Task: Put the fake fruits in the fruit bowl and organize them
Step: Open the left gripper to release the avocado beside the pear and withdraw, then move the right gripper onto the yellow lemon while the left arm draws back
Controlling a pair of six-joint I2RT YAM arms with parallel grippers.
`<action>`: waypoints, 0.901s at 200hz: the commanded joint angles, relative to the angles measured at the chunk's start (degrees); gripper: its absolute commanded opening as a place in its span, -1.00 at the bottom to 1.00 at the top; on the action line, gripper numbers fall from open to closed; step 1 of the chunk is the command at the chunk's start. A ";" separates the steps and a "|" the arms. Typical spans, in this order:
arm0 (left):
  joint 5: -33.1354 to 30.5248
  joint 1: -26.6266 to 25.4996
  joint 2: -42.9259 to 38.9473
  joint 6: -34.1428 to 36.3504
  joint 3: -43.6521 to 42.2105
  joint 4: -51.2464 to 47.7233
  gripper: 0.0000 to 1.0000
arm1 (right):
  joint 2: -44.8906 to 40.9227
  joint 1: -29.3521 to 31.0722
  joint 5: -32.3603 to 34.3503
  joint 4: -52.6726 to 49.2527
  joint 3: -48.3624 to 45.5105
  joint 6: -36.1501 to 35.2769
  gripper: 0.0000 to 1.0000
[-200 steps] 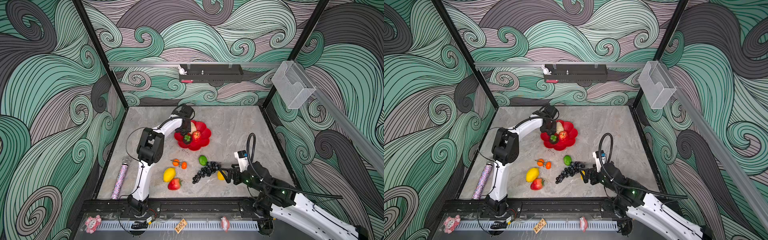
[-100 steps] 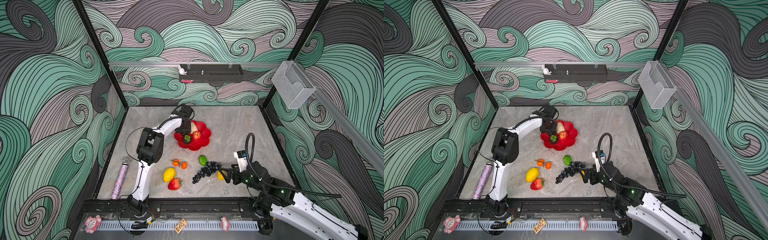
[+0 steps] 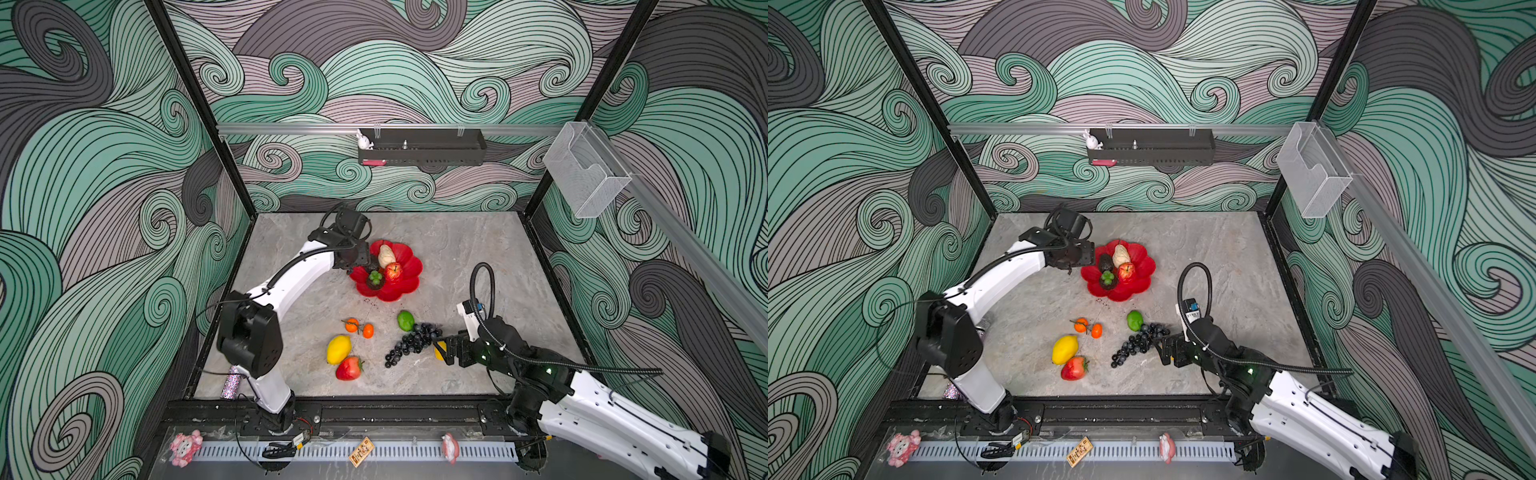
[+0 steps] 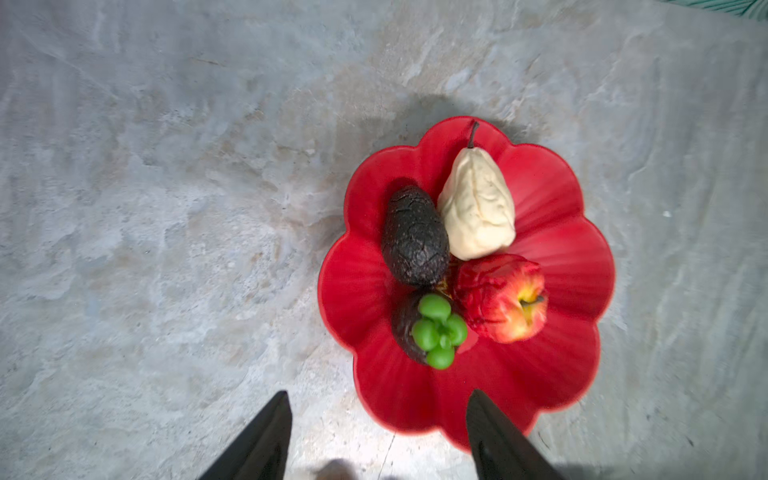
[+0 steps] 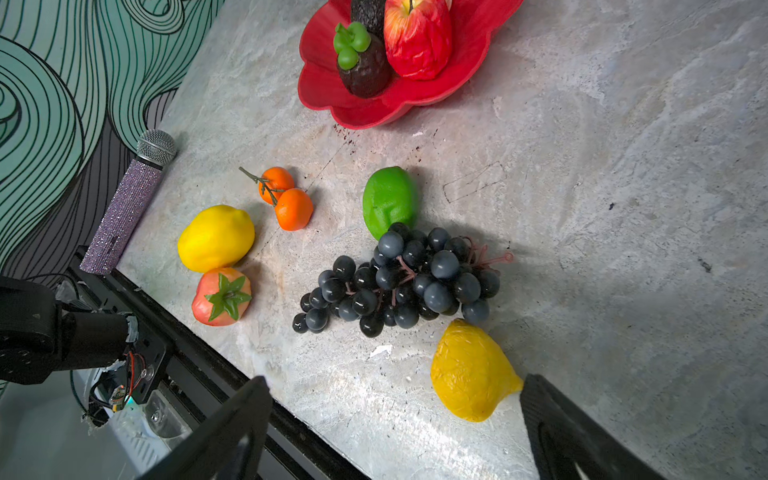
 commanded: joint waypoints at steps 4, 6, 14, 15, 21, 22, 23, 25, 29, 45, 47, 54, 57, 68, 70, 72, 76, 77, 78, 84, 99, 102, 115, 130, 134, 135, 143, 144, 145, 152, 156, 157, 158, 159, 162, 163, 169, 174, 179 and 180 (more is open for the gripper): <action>-0.79 0.75 -10.01 -2.38 -8.61 2.69 0.43 | 4.41 0.04 -2.82 0.46 3.69 -0.89 0.87; -0.75 0.75 -11.38 -2.54 -9.42 2.81 0.44 | 5.05 0.11 -3.12 0.48 3.95 -0.91 0.86; -0.99 0.80 -15.98 -2.89 -12.82 3.41 0.44 | 6.90 0.14 -3.86 0.63 5.05 -0.80 0.86; -1.08 0.77 -16.57 -2.94 -13.26 3.51 0.44 | 7.18 0.14 -3.97 0.63 5.17 -0.77 0.85; -1.39 0.82 -19.86 -3.28 -15.76 3.85 0.45 | 8.76 0.31 -4.53 0.86 6.04 -0.38 0.85; -1.55 0.78 -20.45 -3.32 -16.18 3.86 0.45 | 9.03 0.36 -4.61 0.88 6.11 -0.34 0.84; -1.76 0.77 -21.00 -3.42 -16.39 3.87 0.45 | 9.30 0.42 -4.70 0.93 6.18 -0.27 0.84; -1.98 0.76 -22.15 -3.57 -17.34 3.89 0.45 | 9.68 0.49 -4.98 1.06 6.52 -0.11 0.84; -2.40 0.88 -24.17 -3.76 -18.87 3.98 0.45 | 10.73 0.81 -5.27 1.48 7.01 0.23 0.83; -5.70 0.99 -34.24 -4.09 -24.07 3.65 0.45 | 14.83 3.01 -5.61 3.39 8.70 1.10 0.82; -6.00 0.99 -35.83 -4.02 -24.67 3.73 0.45 | 15.37 3.38 -5.54 3.67 8.93 1.17 0.82; -7.26 1.05 -40.31 -3.65 -26.12 3.28 0.49 | 17.38 4.67 -5.04 4.19 9.98 1.29 0.82; -7.90 1.13 -42.62 -3.55 -26.46 2.74 0.51 | 18.31 5.30 -4.70 4.45 10.44 1.36 0.82; -9.65 1.28 -49.03 -2.68 -26.94 0.93 0.54 | 21.92 7.48 -3.64 4.68 12.56 1.20 0.82; -10.02 1.32 -50.22 -2.48 -26.95 0.55 0.54 | 22.62 7.92 -3.44 4.74 13.00 1.13 0.83; -10.29 1.31 -51.07 -2.23 -26.92 0.19 0.55 | 23.29 8.28 -3.26 4.91 13.43 1.07 0.83; -10.84 1.32 -53.22 -1.73 -26.86 -0.44 0.55 | 24.69 9.05 -2.90 5.01 14.29 0.90 0.83; -11.06 1.35 -53.74 -1.62 -26.83 -0.65 0.55 | 25.00 9.25 -2.78 5.06 14.49 0.88 0.83; -11.17 1.31 -54.22 -1.52 -26.82 -0.85 0.56 | 25.33 9.44 -2.68 5.13 14.68 0.82 0.84; -12.20 1.29 -56.84 -0.94 -26.62 -1.99 0.56 | 27.44 10.62 -2.29 5.58 15.92 0.52 0.84; -13.75 1.30 -62.69 1.00 -26.43 -3.64 0.59 | 33.03 12.82 -1.95 6.64 19.29 -1.19 0.86; -14.09 1.29 -63.82 1.39 -26.50 -3.91 0.59 | 34.17 13.24 -1.92 6.85 19.94 -1.70 0.87; -15.54 1.35 -68.17 2.55 -27.19 -4.61 0.61 | 39.72 14.59 -2.31 7.14 23.12 -4.92 0.89; -16.59 1.31 -72.60 3.47 -28.46 -4.91 0.64 | 46.40 15.24 -3.10 4.78 28.57 -8.55 0.89; -16.85 1.33 -73.61 3.65 -28.76 -5.04 0.64 | 48.00 15.44 -3.32 4.10 29.89 -9.52 0.89; -16.92 1.35 -73.91 3.71 -28.84 -5.06 0.64 | 48.34 15.48 -3.39 3.91 30.24 -9.79 0.89; -17.26 1.34 -75.97 4.08 -29.55 -5.15 0.65 | 51.11 15.91 -3.53 2.69 32.70 -11.57 0.90; -17.31 1.31 -76.10 4.10 -29.67 -5.16 0.65 | 51.44 15.98 -3.58 2.54 32.97 -11.78 0.90; -17.33 1.29 -76.38 4.15 -29.73 -5.17 0.65 | 51.73 16.05 -3.57 2.38 33.10 -11.97 0.90; -17.64 1.32 -78.03 4.29 -30.32 -5.33 0.67 | 53.66 16.50 -3.66 1.74 34.94 -13.32 0.91; -17.81 1.30 -78.90 4.40 -30.72 -5.43 0.67 | 54.58 16.71 -3.81 1.66 35.77 -14.09 0.91; -17.80 1.33 -79.15 4.43 -30.83 -5.43 0.67 | 54.80 16.77 -3.86 1.54 35.96 -14.27 0.91; -17.88 1.35 -79.36 4.45 -30.92 -5.48 0.67 | 54.99 16.85 -3.83 1.44 36.14 -14.45 0.91; -17.92 1.36 -79.60 4.42 -30.97 -5.50 0.68 | 55.22 16.93 -3.82 1.34 36.31 -14.67 0.92; -17.87 1.29 -80.15 4.47 -31.22 -5.52 0.69 | 55.80 17.04 -4.01 1.14 36.92 -15.18 0.92; -17.87 1.28 -80.34 4.56 -31.30 -5.53 0.69 | 55.98 17.07 -4.04 1.10 37.06 -15.34 0.92; -17.95 1.33 -81.38 4.73 -31.69 -5.65 0.70 | 57.08 17.31 -4.16 0.69 38.08 -16.26 0.92; -18.04 1.29 -82.25 4.73 -31.93 -5.95 0.71 | 57.92 17.51 -4.23 0.21 39.03 -17.02 0.92; -18.11 1.30 -82.95 4.72 -32.12 -6.26 0.72 | 59.03 17.68 -4.33 -0.38 40.01 -17.75 0.92; -18.12 1.33 -83.06 4.73 -32.14 -6.24 0.72 | 59.22 17.74 -4.33 -0.54 40.23 -17.94 0.92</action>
